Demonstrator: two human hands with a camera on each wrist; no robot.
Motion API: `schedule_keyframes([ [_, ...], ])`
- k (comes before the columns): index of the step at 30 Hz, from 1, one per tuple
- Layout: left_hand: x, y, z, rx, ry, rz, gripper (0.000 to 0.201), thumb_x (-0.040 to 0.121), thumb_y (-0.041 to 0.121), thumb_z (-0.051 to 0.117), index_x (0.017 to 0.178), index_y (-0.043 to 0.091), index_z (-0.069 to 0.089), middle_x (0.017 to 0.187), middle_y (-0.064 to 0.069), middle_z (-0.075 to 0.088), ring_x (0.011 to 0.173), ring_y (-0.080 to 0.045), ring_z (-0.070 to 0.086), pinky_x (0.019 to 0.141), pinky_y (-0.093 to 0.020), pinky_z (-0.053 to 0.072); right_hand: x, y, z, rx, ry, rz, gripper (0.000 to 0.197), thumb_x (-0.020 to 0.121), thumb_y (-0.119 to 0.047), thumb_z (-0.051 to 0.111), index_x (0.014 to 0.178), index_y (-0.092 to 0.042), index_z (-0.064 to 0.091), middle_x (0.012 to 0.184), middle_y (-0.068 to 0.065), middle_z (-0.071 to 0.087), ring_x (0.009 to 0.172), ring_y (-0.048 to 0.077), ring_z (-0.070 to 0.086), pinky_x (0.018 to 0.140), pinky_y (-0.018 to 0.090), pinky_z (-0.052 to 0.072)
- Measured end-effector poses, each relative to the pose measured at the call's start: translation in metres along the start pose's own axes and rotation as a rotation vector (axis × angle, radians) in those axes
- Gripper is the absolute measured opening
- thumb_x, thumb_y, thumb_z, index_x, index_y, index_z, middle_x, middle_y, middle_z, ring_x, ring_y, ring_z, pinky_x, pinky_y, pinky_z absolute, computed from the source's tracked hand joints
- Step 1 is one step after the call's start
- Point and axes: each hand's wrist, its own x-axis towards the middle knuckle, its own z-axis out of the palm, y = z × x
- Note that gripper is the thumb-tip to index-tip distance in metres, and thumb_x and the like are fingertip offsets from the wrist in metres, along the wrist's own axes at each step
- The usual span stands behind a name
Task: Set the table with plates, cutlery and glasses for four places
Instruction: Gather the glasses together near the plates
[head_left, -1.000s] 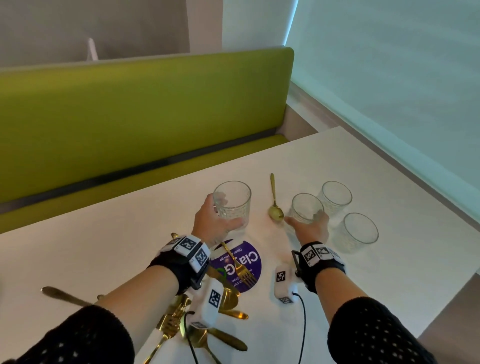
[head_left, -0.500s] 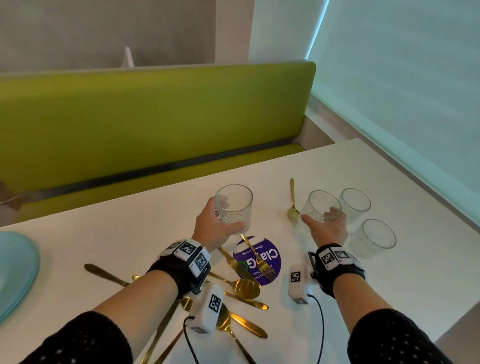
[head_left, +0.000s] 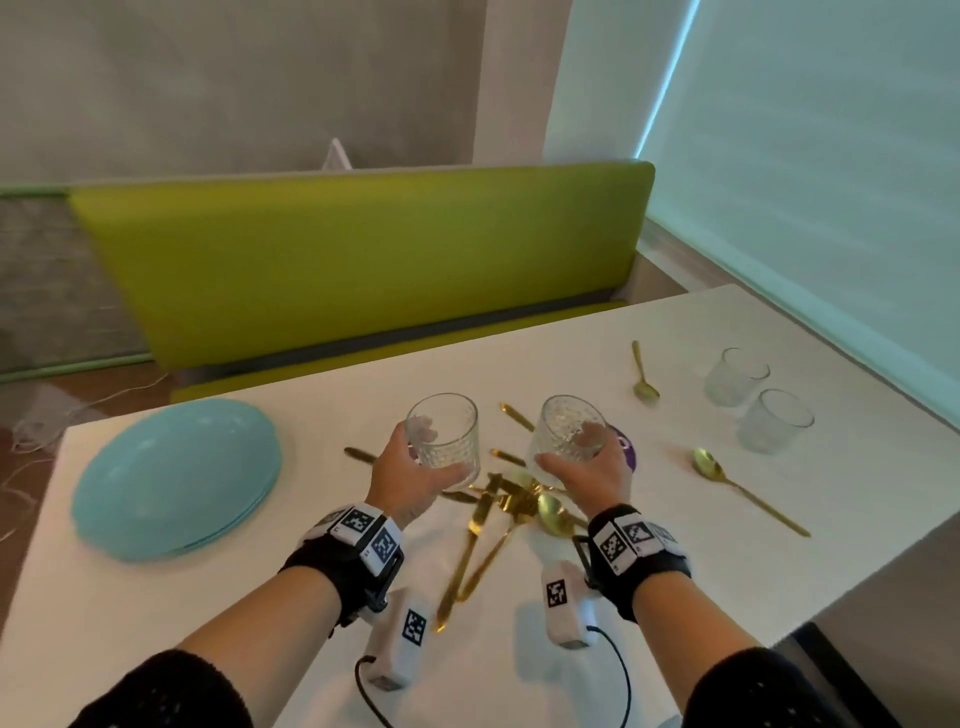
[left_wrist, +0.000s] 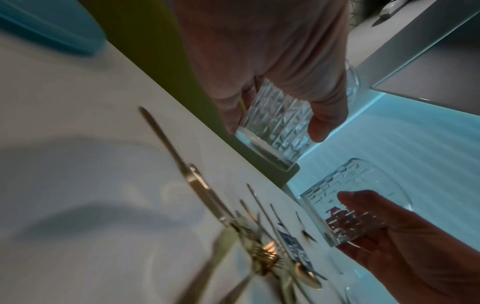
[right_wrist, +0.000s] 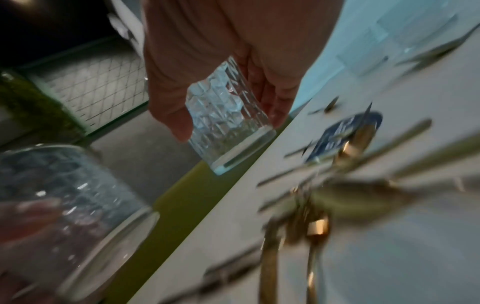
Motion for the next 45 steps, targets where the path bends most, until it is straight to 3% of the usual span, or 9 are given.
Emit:
schedule_keyframes([
  [6, -0.048, -0.053, -0.101, 0.083, 0.134, -0.084, 0.076, 0.062, 0.019, 0.087, 0.127, 0.014, 0.047, 0.124, -0.004, 0.057, 0.116, -0.025, 0.053, 0.096, -0.033, 0.043, -0.096, -0.009, 0.083, -0.087, -0.241, -0.034, 0.07, 0.063, -0.024, 0.084, 0.122, -0.017, 0.049, 0.11, -0.003, 0.055, 0.103, 0.016, 0.053, 0.088, 0.027, 0.044],
  [15, -0.098, -0.117, -0.204, 0.113, 0.323, -0.236, 0.079, 0.062, 0.018, 0.087, 0.13, 0.012, 0.048, 0.129, -0.01, 0.058, 0.116, -0.027, 0.054, 0.09, -0.026, 0.039, -0.173, -0.012, 0.179, -0.219, -0.48, -0.084, 0.076, 0.059, -0.026, 0.086, 0.125, -0.017, 0.048, 0.116, -0.002, 0.059, 0.105, 0.015, 0.056, 0.084, 0.019, 0.043],
  [28, -0.114, -0.147, -0.236, 0.156, 0.276, -0.305, 0.086, 0.064, 0.015, 0.085, 0.138, 0.014, 0.041, 0.138, -0.006, 0.053, 0.124, -0.024, 0.052, 0.1, -0.027, 0.037, -0.19, -0.01, 0.239, -0.281, -0.546, -0.108, 0.08, 0.057, -0.024, 0.086, 0.127, -0.017, 0.047, 0.124, 0.003, 0.06, 0.113, 0.017, 0.057, 0.087, 0.017, 0.041],
  [42, -0.1, -0.152, -0.245, 0.21, 0.273, -0.328, 0.081, 0.066, 0.02, 0.083, 0.136, 0.019, 0.043, 0.128, -0.006, 0.059, 0.117, -0.025, 0.056, 0.089, -0.023, 0.039, -0.194, -0.016, 0.26, -0.301, -0.58, -0.137, 0.082, 0.062, -0.021, 0.083, 0.132, -0.02, 0.042, 0.126, 0.001, 0.058, 0.116, 0.02, 0.056, 0.094, 0.024, 0.045],
  [45, -0.092, -0.158, -0.247, 0.208, 0.296, -0.35, 0.079, 0.065, 0.018, 0.082, 0.134, 0.02, 0.044, 0.121, -0.003, 0.059, 0.113, -0.023, 0.057, 0.086, -0.022, 0.038, -0.191, -0.019, 0.264, -0.293, -0.578, -0.124, 0.081, 0.063, -0.021, 0.082, 0.132, -0.021, 0.041, 0.124, 0.003, 0.059, 0.114, 0.021, 0.056, 0.088, 0.021, 0.044],
])
